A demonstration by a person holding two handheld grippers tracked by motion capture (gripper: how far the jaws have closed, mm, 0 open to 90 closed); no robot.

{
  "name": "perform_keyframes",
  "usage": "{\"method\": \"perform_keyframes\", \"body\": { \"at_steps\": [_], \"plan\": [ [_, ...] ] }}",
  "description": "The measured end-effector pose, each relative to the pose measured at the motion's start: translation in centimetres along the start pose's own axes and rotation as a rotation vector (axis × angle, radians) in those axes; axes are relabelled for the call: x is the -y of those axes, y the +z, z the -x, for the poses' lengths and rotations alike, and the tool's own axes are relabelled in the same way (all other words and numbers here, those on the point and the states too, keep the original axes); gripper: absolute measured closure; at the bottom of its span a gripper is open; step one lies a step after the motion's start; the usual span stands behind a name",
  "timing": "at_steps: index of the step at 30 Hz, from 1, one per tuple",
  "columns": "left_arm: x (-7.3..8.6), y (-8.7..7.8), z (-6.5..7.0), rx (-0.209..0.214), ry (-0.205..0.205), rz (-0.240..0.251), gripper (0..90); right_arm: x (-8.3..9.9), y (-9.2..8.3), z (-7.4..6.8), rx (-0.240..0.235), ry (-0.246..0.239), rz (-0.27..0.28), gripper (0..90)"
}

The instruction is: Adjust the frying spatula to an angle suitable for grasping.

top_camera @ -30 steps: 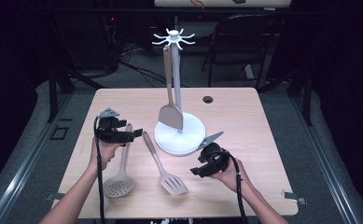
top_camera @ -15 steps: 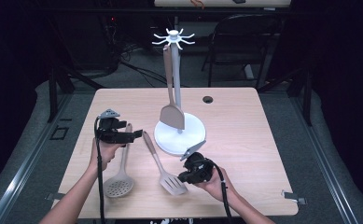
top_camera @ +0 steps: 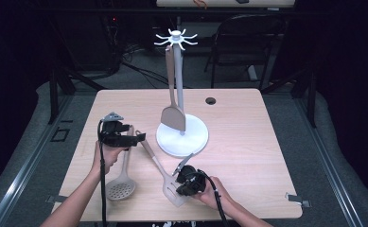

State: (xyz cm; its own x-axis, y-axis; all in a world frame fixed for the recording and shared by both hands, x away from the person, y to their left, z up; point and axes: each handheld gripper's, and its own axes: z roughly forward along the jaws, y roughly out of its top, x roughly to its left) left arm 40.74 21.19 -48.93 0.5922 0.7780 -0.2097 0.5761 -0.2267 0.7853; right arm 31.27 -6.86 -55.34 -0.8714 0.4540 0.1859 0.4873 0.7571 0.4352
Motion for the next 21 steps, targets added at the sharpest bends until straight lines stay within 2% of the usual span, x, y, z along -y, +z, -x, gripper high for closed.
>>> {"method": "perform_keyframes", "body": {
  "at_steps": [2,4,7,9,11,12,14,17,18,21],
  "plan": [
    [0.2,-0.1,0.1,-0.005,-0.007,-0.004,11.9,0.0,-0.1,0.2,0.005,0.003,-0.010,90.0],
    [0.5,-0.1,0.0,-0.022,-0.019,-0.006,12.8,0.1,0.0,0.4,-0.010,0.023,0.008,90.0],
    [0.8,0.0,-0.1,-0.037,-0.029,-0.014,14.0,0.1,-0.1,0.4,0.000,0.016,0.002,90.0],
    [1.4,0.6,-0.3,-0.053,-0.045,-0.042,14.4,0.2,0.0,0.3,-0.003,0.023,0.017,90.0],
    [1.8,1.1,-0.7,-0.045,-0.079,-0.057,14.9,0.2,0.0,0.2,-0.001,0.017,0.018,90.0],
    [1.8,1.1,-0.7,-0.045,-0.079,-0.057,15.0,0.2,0.0,0.2,-0.001,0.017,0.018,90.0],
    [2.2,1.8,-1.0,-0.040,-0.114,-0.082,15.4,0.2,-0.1,0.1,0.019,-0.002,0.004,90.0],
    [2.5,2.1,-1.1,-0.038,-0.124,-0.097,15.9,0.2,-0.1,0.1,0.015,0.004,0.009,90.0],
    [2.7,2.5,-1.1,-0.028,-0.135,-0.117,16.1,0.2,-0.1,0.2,0.013,0.000,0.008,90.0],
    [2.8,3.0,-1.1,-0.024,-0.136,-0.134,18.8,0.2,-0.1,0.1,0.014,-0.001,0.007,90.0]
  ]
}}
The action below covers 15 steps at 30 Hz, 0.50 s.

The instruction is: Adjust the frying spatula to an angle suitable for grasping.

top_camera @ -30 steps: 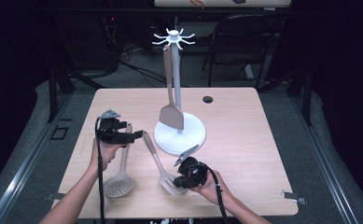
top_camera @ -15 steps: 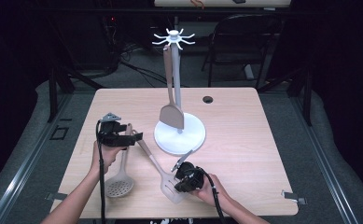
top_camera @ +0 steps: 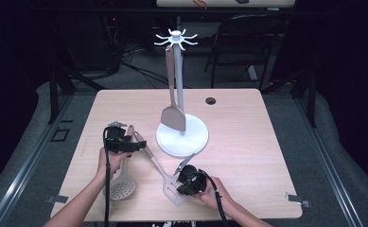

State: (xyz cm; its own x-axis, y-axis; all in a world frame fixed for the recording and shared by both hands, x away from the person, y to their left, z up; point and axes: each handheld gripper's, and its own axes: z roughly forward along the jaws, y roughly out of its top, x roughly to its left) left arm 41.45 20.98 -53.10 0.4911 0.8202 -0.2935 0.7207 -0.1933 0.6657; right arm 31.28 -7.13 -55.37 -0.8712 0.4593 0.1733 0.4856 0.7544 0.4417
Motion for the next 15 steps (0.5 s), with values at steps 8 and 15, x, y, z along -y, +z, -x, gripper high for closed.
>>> {"method": "perform_keyframes", "body": {
  "at_steps": [8,15],
  "plan": [
    [0.1,1.2,0.0,0.013,-0.002,-0.032,23.7,0.0,0.0,0.0,0.002,-0.005,0.000,90.0],
    [0.1,2.2,0.2,0.024,-0.040,-0.045,40.6,-0.1,0.0,0.0,0.005,-0.015,-0.003,90.0]
  ]
}}
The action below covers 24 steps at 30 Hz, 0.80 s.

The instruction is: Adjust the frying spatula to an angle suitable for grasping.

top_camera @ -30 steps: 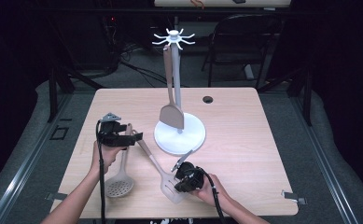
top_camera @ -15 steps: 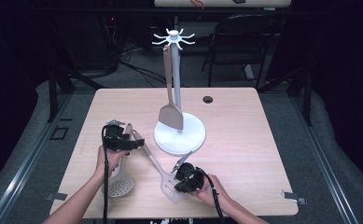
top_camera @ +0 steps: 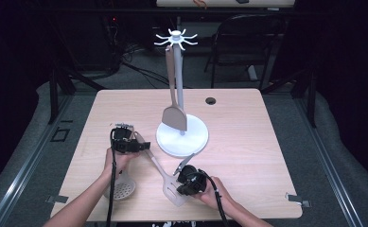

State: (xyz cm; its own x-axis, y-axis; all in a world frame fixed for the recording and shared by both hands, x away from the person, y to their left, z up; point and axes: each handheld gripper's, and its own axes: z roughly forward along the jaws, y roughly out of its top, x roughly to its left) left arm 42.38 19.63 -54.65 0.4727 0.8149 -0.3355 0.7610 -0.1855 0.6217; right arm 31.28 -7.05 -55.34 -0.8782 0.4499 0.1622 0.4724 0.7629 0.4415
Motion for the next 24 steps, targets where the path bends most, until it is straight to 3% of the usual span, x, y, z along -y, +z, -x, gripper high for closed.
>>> {"method": "perform_keyframes", "body": {
  "at_steps": [2,3,7,11,14,15,17,18,21,23,24],
  "plan": [
    [0.0,0.0,0.0,0.000,-0.004,0.001,41.8,0.0,0.0,0.0,0.000,-0.001,0.000,90.0],
    [0.0,-0.1,0.0,0.002,-0.009,0.003,42.6,0.0,0.1,0.1,-0.028,0.013,0.011,83.3],
    [0.0,-0.8,0.3,0.012,-0.020,0.038,45.2,0.0,0.0,0.4,-0.074,0.027,0.013,73.7],
    [0.0,-1.4,0.8,0.007,-0.009,0.060,46.7,-0.2,-0.1,0.3,-0.069,0.022,0.020,69.9],
    [0.1,-2.1,1.2,0.001,0.003,0.076,47.2,-0.6,-0.3,0.4,-0.057,0.025,0.039,67.1],
    [0.1,-2.4,1.5,-0.002,0.006,0.089,47.6,-1.0,-0.6,0.5,-0.022,0.025,0.059,65.5],
    [0.1,-2.6,1.7,-0.003,0.012,0.095,47.9,-1.2,-0.7,0.5,-0.021,0.033,0.076,64.9],
    [0.0,-2.8,1.9,-0.006,0.019,0.107,48.4,-1.8,-0.8,0.7,0.010,0.038,0.107,64.2],
    [0.0,-3.0,2.4,-0.009,0.026,0.128,49.6,-2.5,-0.7,1.0,0.038,0.047,0.132,63.3],
    [0.0,-3.2,2.5,-0.009,0.029,0.132,49.8,-2.7,-0.6,1.0,0.044,0.051,0.140,63.0],
    [-0.1,-3.3,2.7,-0.012,0.033,0.138,50.1,-3.2,-0.4,1.2,0.045,0.051,0.171,62.6]
  ]
}}
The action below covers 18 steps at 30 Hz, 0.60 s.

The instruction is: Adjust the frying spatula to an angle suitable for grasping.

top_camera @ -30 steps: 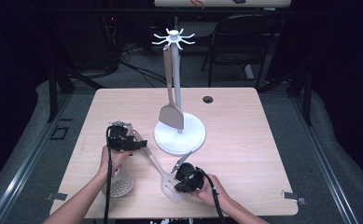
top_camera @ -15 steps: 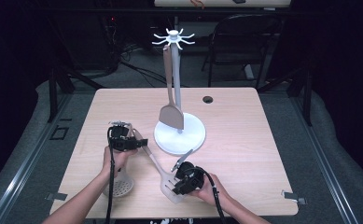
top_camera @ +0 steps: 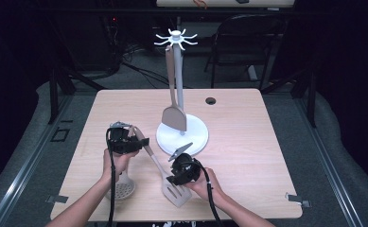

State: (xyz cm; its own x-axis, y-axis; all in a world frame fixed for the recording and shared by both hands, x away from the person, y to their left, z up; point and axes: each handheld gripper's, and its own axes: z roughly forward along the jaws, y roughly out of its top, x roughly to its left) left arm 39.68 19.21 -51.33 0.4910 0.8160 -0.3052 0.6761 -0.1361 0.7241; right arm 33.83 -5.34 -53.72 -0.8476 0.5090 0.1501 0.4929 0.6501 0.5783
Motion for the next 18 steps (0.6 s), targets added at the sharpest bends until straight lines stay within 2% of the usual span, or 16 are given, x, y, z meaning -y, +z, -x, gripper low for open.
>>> {"method": "perform_keyframes", "body": {
  "at_steps": [4,5,11,13,15,16,18],
  "plan": [
    [-0.1,-0.2,0.3,-0.006,0.013,0.005,50.4,-0.7,0.4,0.1,-0.009,0.007,0.015,62.2],
    [-0.1,-0.4,0.5,-0.008,0.019,0.013,50.6,-1.2,0.8,0.0,0.006,0.013,0.029,62.1],
    [-0.4,-0.9,1.2,-0.009,0.031,0.035,51.7,-1.7,1.7,0.4,-0.003,0.030,0.043,62.0],
    [-0.4,-1.0,1.3,0.000,0.025,0.040,52.0,-1.8,1.8,0.4,-0.003,0.026,0.032,62.2],
    [-0.6,-1.2,1.5,0.015,0.021,0.051,53.5,-1.7,2.1,0.5,0.010,0.022,0.031,63.8],
    [-0.7,-1.3,1.7,0.017,0.028,0.055,54.0,-1.7,2.2,0.6,-0.011,0.030,0.042,69.7],
    [-0.7,-1.5,2.0,0.027,0.038,0.069,54.5,-1.7,2.0,0.5,-0.006,0.029,0.051,71.1]
  ]
}}
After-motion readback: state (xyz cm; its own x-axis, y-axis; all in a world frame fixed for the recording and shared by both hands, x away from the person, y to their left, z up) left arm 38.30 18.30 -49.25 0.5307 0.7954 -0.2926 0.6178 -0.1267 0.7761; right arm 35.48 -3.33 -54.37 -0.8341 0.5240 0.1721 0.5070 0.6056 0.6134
